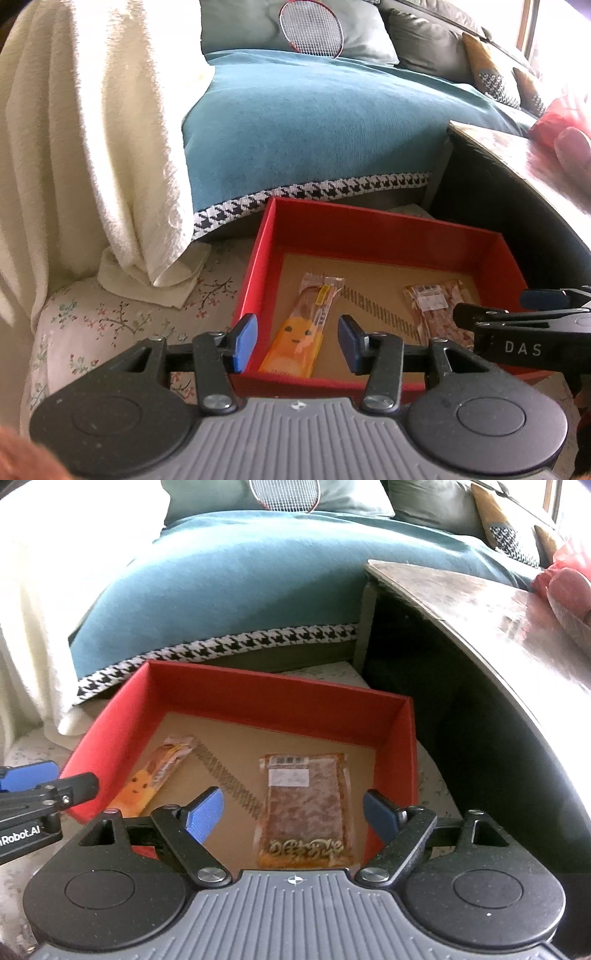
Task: Organize snacks
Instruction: 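Move both tools back from the box to the snack pile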
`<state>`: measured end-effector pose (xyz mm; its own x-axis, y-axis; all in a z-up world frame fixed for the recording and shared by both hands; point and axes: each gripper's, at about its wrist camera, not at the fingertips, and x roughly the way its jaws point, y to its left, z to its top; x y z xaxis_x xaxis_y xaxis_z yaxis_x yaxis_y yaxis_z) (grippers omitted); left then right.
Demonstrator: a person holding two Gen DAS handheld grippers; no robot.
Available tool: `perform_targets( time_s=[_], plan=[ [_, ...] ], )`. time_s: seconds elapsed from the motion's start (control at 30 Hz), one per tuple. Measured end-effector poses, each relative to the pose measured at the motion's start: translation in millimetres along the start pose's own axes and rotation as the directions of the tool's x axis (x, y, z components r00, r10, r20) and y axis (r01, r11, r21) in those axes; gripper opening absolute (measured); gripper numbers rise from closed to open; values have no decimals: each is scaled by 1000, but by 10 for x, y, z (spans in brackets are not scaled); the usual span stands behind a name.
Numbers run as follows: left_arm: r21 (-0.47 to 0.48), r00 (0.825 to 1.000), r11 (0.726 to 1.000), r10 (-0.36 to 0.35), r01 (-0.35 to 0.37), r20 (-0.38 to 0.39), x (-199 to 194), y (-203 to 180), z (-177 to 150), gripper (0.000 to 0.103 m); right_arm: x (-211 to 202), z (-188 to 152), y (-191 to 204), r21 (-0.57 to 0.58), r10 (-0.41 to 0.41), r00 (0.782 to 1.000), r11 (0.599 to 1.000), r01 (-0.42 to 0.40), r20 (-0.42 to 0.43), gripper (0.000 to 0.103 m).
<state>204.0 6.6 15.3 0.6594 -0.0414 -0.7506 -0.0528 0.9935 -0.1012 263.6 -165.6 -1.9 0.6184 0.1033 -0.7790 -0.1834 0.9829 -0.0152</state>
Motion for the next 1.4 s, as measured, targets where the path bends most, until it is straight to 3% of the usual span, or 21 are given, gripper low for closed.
perform_targets(
  time_s=[0.67,0.97,1.4],
  plan=[
    [-6,1000,1000,-15,15,-11,-460,108,-407,42,-414,-462,270,-24,69,997,997,-69,-25,89],
    [11,999,999,-32,32,-23,-665,126,-644,47,-518,-757,385,-29,77,995,997,-78,-57,90],
    [14,996,999,-28,29,-80,-832,217,-983,48,-533,-1121,562,-53,91,986,994,-99,-138,91]
  ],
)
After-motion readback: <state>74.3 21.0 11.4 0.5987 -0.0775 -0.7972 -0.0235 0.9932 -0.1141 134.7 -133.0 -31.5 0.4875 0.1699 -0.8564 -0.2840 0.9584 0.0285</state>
